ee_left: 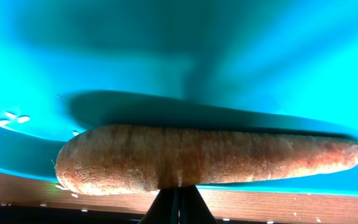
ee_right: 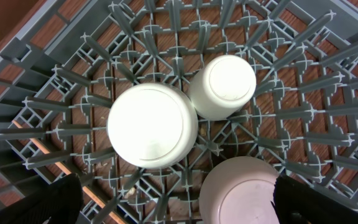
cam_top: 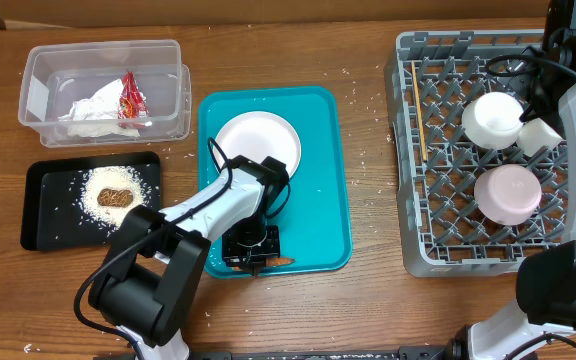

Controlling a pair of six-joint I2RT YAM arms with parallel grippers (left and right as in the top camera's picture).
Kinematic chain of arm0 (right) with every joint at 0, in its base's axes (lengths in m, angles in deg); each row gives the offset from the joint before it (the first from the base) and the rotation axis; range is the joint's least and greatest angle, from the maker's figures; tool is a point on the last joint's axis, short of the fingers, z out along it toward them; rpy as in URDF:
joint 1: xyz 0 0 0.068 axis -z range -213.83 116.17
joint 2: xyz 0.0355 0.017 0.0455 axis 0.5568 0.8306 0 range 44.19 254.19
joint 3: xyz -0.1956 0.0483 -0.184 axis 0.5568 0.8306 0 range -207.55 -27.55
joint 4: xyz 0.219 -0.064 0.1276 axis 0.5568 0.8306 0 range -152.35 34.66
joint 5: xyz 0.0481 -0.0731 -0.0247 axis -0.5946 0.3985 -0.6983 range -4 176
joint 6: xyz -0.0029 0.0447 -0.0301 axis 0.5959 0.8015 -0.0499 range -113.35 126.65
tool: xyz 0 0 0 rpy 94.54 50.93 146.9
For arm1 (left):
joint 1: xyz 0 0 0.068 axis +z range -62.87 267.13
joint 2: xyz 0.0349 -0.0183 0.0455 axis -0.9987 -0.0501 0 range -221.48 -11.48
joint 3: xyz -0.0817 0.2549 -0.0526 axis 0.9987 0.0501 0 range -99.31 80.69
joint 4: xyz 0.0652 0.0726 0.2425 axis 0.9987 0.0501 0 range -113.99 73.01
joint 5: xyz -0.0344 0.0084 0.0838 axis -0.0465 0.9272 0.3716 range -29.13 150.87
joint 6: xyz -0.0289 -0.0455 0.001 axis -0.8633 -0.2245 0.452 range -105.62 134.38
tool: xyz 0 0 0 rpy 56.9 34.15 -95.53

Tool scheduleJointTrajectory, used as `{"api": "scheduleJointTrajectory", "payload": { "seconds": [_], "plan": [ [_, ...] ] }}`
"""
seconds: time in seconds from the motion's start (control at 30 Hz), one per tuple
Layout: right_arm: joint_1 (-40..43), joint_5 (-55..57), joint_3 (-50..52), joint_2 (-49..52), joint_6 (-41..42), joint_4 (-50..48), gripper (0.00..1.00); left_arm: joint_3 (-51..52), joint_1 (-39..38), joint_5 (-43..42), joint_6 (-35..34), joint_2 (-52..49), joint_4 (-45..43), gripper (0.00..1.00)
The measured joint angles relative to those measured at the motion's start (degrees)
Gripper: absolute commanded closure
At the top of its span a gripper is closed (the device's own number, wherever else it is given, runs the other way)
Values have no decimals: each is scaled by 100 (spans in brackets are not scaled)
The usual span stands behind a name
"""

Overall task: Sort waste into correct bins and load items into the dishwasher
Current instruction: 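Close the left gripper around the carrot, then lift the carrot with the left gripper and carry it left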

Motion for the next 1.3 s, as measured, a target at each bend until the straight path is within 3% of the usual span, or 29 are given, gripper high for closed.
{"api": "scheduleJointTrajectory", "payload": {
  "seconds": [0.53,0.93,1.3],
  "plan": [
    [0,0,0,0,-2,2,0,-81,824,-24,0,28,-916,96],
    [2,0,0,0,-2,2,0,-713,907,752,17,-101,-1259,96],
    [2,0,0,0,-2,2,0,-774,907,1108,13,-101,-2691,96]
  ]
}}
